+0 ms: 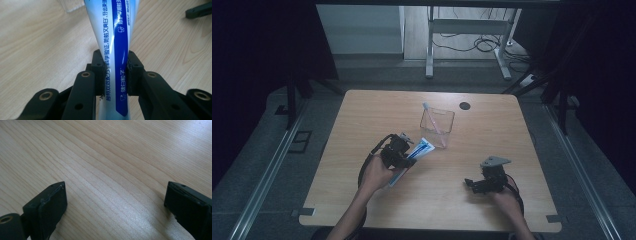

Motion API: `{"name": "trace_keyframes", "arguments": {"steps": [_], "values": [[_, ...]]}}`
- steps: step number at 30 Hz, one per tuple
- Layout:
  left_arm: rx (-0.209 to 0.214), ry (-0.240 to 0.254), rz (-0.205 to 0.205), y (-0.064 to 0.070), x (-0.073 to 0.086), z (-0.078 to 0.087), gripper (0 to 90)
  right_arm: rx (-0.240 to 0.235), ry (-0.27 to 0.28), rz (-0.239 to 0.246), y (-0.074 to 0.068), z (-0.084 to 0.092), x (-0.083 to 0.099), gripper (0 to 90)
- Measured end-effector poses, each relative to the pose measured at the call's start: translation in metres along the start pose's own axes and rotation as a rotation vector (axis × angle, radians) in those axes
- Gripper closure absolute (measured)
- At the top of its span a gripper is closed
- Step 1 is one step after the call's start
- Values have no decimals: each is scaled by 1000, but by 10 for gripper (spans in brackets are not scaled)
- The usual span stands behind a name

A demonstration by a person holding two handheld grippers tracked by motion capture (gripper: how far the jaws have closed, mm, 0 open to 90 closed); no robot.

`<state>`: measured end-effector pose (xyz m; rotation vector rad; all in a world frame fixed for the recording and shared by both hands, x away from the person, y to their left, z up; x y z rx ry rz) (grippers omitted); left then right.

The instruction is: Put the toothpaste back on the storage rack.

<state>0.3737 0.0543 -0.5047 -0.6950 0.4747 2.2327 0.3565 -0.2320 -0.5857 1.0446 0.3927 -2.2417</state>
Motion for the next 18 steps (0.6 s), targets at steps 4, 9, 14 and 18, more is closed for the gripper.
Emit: {"name": "trace_keyframes", "arguments": {"steps": [4,9,14,18], "values": [[1,28,1,-1,-7,5,733,0,0,1,0,0,0,42],[-1,48,-7,-2,-15,9,733,2,1,1,0,0,0,42],[-6,71,-3,-4,-24,14,733,2,0,2,0,0,0,43],[-9,93,-4,-7,-33,18,733,2,0,2,0,0,0,42]]}}
Point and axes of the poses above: each handheld gripper's, and its own axes: z roughly backward along the jaws, x roughly out of its underside, y roughly to its right, the point moved 6 cm from there along -z, roughly forward along the jaws, and after that the axes turned 5 degrees about y, right-handed, at the moved point
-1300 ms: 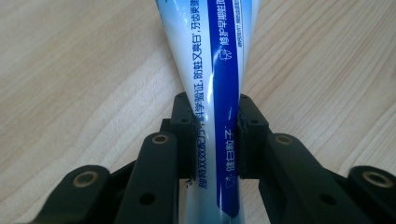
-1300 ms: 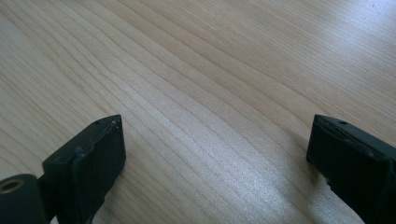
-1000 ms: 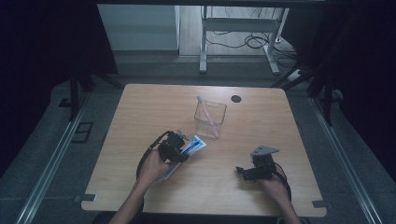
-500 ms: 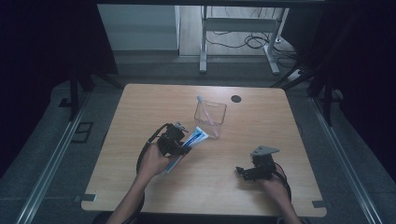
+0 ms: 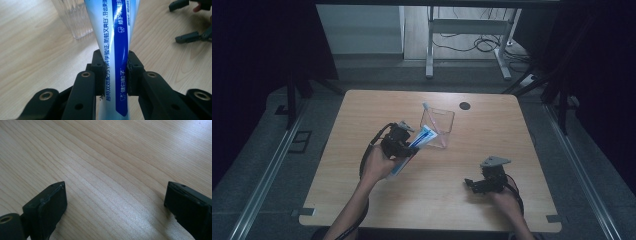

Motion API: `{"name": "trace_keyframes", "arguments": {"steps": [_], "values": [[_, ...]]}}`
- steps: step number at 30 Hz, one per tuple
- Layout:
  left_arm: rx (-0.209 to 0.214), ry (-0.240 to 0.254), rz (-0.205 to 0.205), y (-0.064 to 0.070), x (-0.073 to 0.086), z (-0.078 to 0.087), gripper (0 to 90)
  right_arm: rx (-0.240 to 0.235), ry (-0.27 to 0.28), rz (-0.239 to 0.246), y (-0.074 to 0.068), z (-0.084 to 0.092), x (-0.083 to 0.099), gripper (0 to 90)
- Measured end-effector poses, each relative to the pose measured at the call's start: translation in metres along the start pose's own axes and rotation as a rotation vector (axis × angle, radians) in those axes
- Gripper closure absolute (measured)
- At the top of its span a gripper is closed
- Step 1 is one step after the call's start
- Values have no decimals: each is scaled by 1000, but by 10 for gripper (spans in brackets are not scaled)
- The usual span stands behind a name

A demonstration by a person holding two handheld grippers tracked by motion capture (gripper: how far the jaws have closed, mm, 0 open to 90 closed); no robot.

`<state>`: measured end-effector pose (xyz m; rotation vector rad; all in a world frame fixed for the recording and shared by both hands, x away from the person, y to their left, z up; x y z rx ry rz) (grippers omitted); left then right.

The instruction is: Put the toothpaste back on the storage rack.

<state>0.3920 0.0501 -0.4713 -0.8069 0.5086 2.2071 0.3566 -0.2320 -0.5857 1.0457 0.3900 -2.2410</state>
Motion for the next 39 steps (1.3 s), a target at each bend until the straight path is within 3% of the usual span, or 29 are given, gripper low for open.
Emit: {"name": "trace_keyframes", "arguments": {"steps": [20,39], "values": [[-24,80,-35,-8,-51,1,734,0,-2,1,0,0,0,42],[-42,129,-18,-19,-86,-12,734,-1,-1,2,0,0,0,43]]}}
Point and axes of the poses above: each handheld gripper's, and its own axes: z roughly backward along the jaws, x roughly out of its underside, y roughly to its right, the point moved 6 cm from there along -z, roughly forward along the jaws, and after that the axes turned 5 degrees about y, right-handed, at the moved point
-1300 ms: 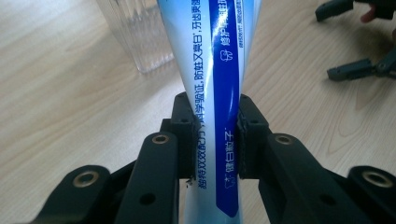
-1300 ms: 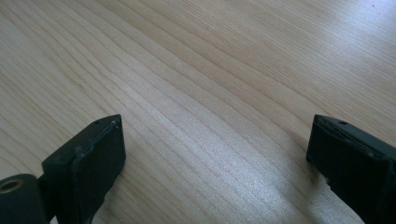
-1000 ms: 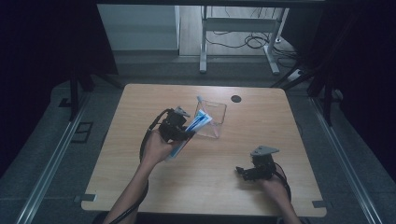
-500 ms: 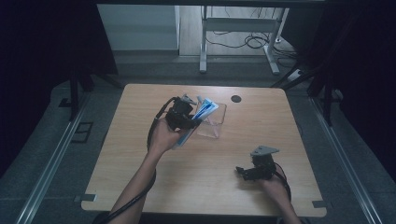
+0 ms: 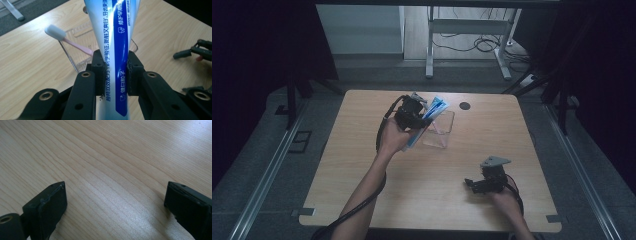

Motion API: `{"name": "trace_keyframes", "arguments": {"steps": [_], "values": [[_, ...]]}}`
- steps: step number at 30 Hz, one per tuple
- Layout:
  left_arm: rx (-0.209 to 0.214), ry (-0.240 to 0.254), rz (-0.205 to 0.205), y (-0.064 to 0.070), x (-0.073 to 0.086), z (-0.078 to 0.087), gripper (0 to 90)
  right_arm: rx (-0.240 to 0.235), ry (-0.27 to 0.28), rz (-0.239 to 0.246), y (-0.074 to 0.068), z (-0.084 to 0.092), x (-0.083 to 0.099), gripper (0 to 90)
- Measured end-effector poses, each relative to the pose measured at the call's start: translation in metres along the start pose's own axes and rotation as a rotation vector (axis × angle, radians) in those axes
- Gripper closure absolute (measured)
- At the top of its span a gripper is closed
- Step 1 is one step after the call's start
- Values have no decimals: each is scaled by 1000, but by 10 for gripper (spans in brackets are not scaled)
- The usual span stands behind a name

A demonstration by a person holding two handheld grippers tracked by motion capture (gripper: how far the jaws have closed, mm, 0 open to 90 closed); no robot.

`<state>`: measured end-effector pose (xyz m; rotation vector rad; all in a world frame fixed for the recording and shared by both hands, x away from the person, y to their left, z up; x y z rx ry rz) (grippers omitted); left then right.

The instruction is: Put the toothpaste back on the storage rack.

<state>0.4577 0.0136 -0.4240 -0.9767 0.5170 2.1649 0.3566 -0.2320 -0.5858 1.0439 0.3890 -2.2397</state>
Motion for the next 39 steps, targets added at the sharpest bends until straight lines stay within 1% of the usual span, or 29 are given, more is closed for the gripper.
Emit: {"name": "trace_keyframes", "arguments": {"steps": [1,4,7,12,16,22,23,28,31,34,39], "values": [[2,3,-4,-1,-2,-1,734,0,0,0,0,0,0,43],[1,13,9,-3,-6,-4,735,0,0,0,0,0,0,43],[0,19,2,-4,-10,-7,735,0,0,0,0,0,0,42],[4,33,4,-6,-17,-14,737,1,0,1,0,0,0,43],[18,48,11,-8,-22,-19,737,1,1,1,0,0,0,42],[12,68,13,-11,-30,-28,738,2,1,2,0,0,0,42],[10,69,8,-12,-32,-28,738,3,1,2,0,0,0,43],[5,86,16,-15,-38,-34,739,1,1,1,0,0,0,43],[1,91,9,-16,-42,-39,740,2,2,3,0,0,0,43],[4,98,13,-16,-46,-43,741,3,3,4,0,0,0,43],[5,106,5,-15,-51,-51,743,2,2,3,0,0,0,43]]}}
Point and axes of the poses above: each handheld gripper's, and its own axes: z roughly backward along the jaws, x roughly out of its underside, y roughly to its right, the point moved 6 cm from there along -z, roughly forward along the jaws, and after that the axes turned 5 degrees about y, right-handed, at the moved point
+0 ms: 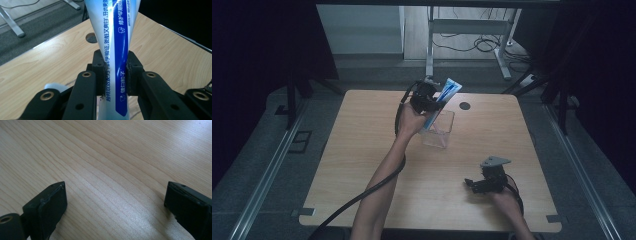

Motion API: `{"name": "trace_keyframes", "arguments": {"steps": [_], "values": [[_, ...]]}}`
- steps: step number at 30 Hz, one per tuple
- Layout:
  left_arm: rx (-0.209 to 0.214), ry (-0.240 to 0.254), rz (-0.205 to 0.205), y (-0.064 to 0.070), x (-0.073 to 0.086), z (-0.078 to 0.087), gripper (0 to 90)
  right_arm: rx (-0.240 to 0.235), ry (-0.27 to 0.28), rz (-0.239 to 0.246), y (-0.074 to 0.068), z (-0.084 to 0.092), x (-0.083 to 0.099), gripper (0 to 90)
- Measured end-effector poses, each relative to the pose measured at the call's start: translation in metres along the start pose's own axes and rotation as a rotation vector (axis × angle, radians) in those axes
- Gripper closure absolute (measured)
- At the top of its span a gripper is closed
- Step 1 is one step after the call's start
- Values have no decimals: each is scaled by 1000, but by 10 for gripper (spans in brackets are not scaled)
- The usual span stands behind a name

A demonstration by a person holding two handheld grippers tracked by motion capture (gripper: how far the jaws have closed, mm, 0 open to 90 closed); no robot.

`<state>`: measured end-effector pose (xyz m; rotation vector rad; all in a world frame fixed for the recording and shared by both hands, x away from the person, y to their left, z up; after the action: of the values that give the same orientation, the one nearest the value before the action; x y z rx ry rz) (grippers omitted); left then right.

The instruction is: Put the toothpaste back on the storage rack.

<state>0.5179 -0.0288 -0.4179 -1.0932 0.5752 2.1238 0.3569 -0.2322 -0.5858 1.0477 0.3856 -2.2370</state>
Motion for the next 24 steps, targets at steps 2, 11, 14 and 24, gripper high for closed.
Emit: {"name": "trace_keyframes", "arguments": {"steps": [2,11,14,24], "values": [[3,1,-3,1,-2,-3,743,0,0,0,0,0,0,43],[2,23,-11,2,-12,-17,744,-1,-1,1,0,0,0,43],[-3,26,-19,0,-12,-23,744,-3,-1,-5,0,0,0,43],[-28,46,-42,-4,-9,-38,742,-2,-1,-2,0,0,0,43]]}}
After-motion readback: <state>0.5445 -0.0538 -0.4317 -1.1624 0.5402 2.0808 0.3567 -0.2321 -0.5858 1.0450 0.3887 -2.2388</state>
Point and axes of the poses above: each handheld gripper's, and its own axes: z roughly backward along the jaws, x roughly out of its underside, y roughly to its right, the point moved 6 cm from there along -z, roughly forward along the jaws, and after that the axes turned 5 degrees about y, right-handed, at the moved point
